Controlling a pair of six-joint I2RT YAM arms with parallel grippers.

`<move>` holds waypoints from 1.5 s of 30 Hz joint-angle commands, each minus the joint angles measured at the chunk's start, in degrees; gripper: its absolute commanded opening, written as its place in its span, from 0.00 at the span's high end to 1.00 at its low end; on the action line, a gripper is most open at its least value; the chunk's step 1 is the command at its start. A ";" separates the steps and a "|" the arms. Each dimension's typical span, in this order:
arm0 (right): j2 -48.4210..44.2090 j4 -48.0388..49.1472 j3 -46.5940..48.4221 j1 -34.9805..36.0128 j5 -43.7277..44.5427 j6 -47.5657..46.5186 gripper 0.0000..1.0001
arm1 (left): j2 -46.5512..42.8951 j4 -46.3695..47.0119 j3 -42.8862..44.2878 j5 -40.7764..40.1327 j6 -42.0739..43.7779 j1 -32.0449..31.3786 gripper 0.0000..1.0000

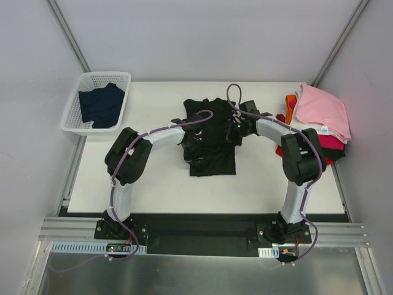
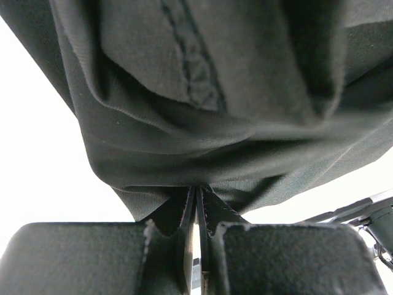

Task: Fold and stack the t-shirts
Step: Fold the folded rectangular tshirt in 1/3 of the way

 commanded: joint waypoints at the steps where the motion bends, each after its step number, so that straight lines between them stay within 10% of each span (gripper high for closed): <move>1: -6.97 -3.02 -1.43 2.79 -1.00 0.29 0.99 | -1.97 -1.75 0.08 0.01 -0.64 -0.46 1.00; 20: -2.86 0.22 -6.01 6.39 0.50 0.82 0.99 | -1.53 -1.75 -0.79 0.62 0.41 -0.46 1.00; 45: 12.36 -0.12 13.33 0.60 -1.44 0.74 0.99 | -3.37 -1.84 -2.99 -0.25 -0.29 -0.46 1.00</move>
